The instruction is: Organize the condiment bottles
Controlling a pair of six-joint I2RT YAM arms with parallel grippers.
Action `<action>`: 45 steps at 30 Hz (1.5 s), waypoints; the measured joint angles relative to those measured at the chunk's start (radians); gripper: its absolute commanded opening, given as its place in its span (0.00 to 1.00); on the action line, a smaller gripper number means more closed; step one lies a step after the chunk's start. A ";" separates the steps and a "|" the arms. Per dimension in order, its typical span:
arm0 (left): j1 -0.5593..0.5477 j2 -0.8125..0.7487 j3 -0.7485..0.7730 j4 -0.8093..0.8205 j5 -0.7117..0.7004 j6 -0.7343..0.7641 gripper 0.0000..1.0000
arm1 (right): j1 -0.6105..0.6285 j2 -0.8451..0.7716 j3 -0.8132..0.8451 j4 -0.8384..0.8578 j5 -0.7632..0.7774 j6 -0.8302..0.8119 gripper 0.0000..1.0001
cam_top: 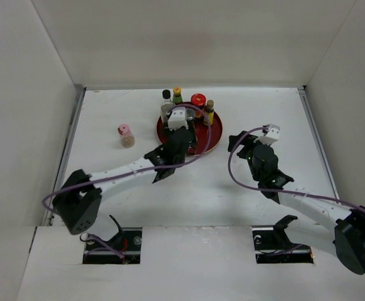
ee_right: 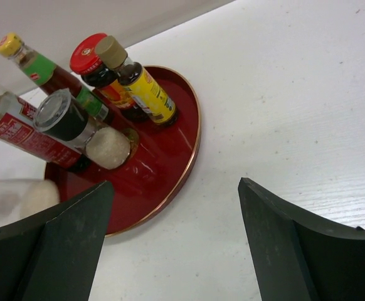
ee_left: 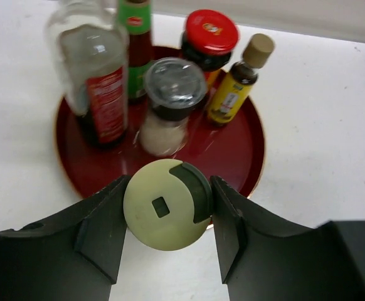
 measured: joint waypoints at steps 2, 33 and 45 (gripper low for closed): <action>0.006 0.109 0.076 0.038 0.025 0.018 0.30 | -0.011 -0.002 -0.006 0.001 0.000 0.007 0.87; 0.012 0.400 0.257 0.219 0.140 0.156 0.82 | -0.099 -0.053 -0.058 -0.007 0.003 0.078 0.89; 0.154 -0.338 -0.232 0.220 -0.054 0.103 0.83 | -0.096 -0.043 -0.060 0.014 0.002 0.079 0.90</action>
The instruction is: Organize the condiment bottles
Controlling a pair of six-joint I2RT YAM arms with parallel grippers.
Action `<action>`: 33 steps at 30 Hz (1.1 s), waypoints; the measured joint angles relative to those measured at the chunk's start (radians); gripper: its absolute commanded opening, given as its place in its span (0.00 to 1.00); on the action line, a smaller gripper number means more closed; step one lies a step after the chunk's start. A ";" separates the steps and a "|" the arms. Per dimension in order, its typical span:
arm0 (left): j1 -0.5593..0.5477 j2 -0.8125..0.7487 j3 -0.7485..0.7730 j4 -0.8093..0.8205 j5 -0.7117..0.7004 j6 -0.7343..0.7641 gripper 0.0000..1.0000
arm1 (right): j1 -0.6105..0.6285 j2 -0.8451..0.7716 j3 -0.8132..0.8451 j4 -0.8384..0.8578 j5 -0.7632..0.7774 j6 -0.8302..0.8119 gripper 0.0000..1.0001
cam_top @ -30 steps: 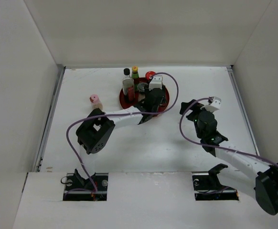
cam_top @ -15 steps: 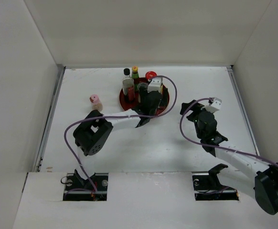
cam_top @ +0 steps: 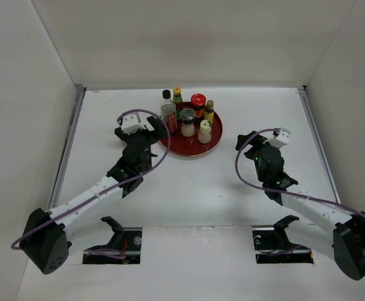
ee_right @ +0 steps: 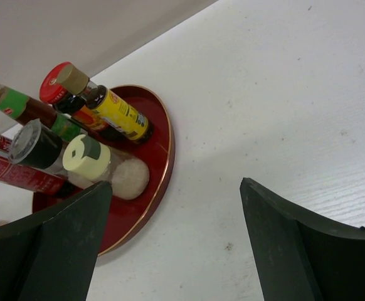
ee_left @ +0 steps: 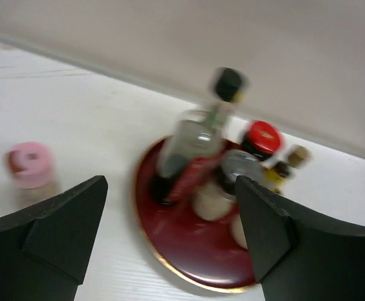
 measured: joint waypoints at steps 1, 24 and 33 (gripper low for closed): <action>0.051 -0.012 -0.011 -0.031 -0.004 -0.015 0.84 | 0.002 0.005 0.000 0.005 -0.002 0.000 0.91; 0.526 0.532 0.344 -0.367 0.120 -0.110 0.80 | 0.021 0.056 -0.002 0.023 -0.044 -0.005 0.96; 0.519 0.542 0.305 -0.365 0.164 -0.113 0.58 | 0.030 0.056 -0.002 0.023 -0.045 -0.012 0.97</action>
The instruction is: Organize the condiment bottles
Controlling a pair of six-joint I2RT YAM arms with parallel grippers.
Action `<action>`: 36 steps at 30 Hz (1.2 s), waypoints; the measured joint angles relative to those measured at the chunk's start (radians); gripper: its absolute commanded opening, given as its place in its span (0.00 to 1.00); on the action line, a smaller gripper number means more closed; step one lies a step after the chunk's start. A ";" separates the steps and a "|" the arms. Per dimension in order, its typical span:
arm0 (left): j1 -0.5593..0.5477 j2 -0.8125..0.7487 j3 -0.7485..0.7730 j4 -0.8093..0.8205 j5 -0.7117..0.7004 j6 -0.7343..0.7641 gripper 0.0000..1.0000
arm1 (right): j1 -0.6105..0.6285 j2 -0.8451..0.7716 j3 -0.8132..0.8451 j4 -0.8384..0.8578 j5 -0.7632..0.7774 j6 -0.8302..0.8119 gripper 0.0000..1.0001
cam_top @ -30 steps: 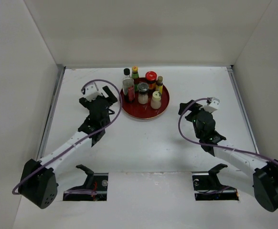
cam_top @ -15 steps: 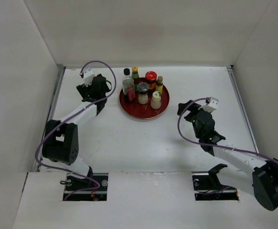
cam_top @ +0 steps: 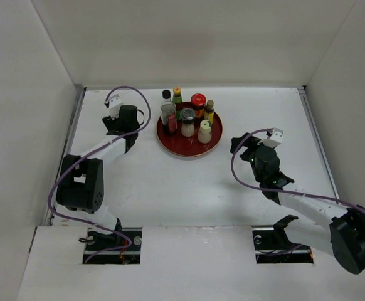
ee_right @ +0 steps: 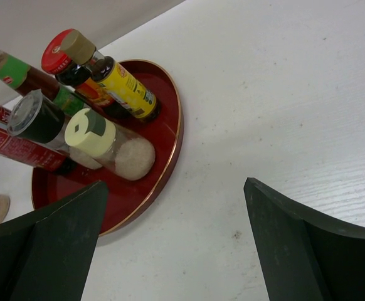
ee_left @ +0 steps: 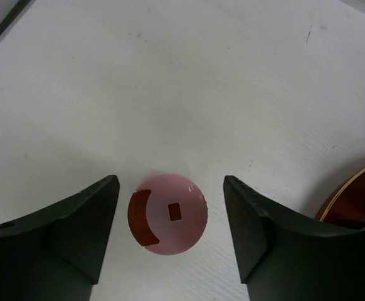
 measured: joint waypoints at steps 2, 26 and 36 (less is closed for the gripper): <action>0.001 0.011 -0.002 0.001 0.009 -0.001 0.49 | 0.002 0.000 0.000 0.000 -0.002 0.000 0.97; -0.502 -0.262 -0.167 0.134 -0.021 -0.008 0.37 | 0.015 0.013 0.000 0.000 -0.002 -0.008 0.98; -0.528 -0.009 0.022 0.207 -0.016 0.013 0.37 | 0.016 0.012 0.000 0.003 -0.002 -0.012 0.98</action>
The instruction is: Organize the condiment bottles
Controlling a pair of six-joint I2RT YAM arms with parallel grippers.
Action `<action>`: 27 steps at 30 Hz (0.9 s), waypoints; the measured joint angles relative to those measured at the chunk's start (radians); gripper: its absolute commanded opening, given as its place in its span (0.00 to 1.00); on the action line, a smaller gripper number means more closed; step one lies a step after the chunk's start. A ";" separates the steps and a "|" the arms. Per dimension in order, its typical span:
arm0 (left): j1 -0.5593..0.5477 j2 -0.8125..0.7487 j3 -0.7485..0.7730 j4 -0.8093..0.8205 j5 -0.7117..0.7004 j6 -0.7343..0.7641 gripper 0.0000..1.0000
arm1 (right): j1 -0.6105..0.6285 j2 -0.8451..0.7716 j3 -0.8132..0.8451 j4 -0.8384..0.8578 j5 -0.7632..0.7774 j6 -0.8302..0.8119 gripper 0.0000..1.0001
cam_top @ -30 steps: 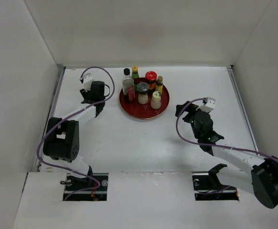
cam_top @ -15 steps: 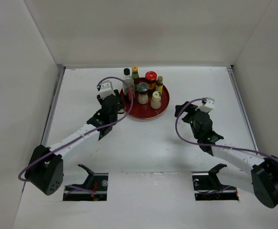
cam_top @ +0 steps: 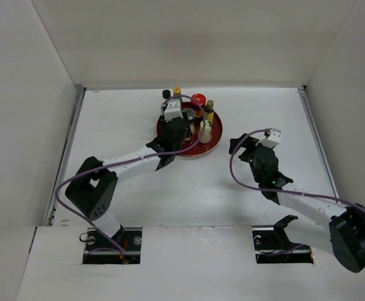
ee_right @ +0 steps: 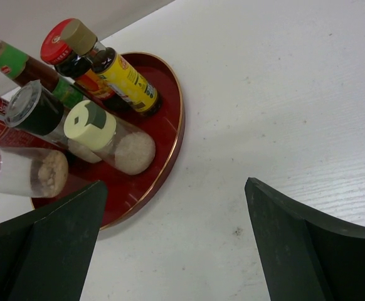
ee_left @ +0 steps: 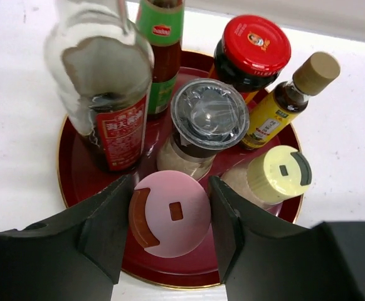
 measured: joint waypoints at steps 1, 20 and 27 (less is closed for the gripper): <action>-0.001 0.019 0.010 0.003 0.000 0.004 0.37 | 0.000 0.000 0.000 0.000 0.000 -0.002 0.98; -0.030 0.123 0.016 -0.016 -0.043 0.034 1.00 | 0.000 -0.026 0.000 0.004 0.004 -0.016 1.00; -0.046 -0.138 -0.076 -0.022 -0.043 0.056 1.00 | 0.006 -0.053 0.000 0.005 0.048 -0.029 1.00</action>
